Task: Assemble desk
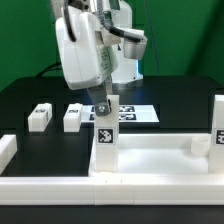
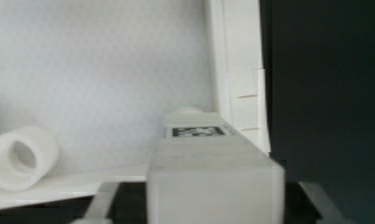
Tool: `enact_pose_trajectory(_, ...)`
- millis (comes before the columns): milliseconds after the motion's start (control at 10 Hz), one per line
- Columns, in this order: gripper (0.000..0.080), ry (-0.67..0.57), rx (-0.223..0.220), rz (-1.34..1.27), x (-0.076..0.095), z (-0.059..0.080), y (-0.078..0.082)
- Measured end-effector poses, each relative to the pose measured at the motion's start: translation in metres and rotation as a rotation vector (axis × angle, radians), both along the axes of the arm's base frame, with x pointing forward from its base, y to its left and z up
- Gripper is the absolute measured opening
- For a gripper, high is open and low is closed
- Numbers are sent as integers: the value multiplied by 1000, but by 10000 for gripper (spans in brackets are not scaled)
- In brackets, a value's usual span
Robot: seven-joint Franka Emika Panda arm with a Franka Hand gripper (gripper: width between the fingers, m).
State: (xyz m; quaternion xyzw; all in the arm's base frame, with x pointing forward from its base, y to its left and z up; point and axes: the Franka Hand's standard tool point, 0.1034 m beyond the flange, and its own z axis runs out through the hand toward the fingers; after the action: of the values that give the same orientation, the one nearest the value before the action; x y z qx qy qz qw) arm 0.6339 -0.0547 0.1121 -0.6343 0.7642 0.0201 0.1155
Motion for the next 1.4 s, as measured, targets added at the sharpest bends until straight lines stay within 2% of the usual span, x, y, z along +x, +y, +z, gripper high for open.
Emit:
enact_pose_trajectory(200, 292, -1, -2, 9, 0, 0, 0)
enact_pose_trajectory(300, 292, -13, -21, 98, 0, 0, 0)
enact_pose_trajectory(400, 495, -38, -61, 281, 3, 1, 2)
enact_pose_trajectory(500, 495, -77, -91, 488, 3, 0, 4)
enact_pose_trajectory(600, 615, -91, -105, 573, 2, -2, 5)
enact_pose_trajectory(700, 639, -93, -108, 591, 2, -2, 4)
enact_pose_trajectory(900, 648, -115, -128, 720, 2, -2, 4)
enact_pose_trajectory(1000, 648, -130, -148, 853, 1, -2, 3)
enact_pose_trajectory(1100, 649, -135, -182, 1111, 2, -2, 1)
enact_pose_trajectory(1200, 649, -141, -186, 1215, 7, -2, 1)
enact_pose_trajectory(1300, 649, -138, -186, 1192, 6, -3, 0)
enact_pose_trajectory(1400, 610, -134, -185, 1179, 6, -3, 0)
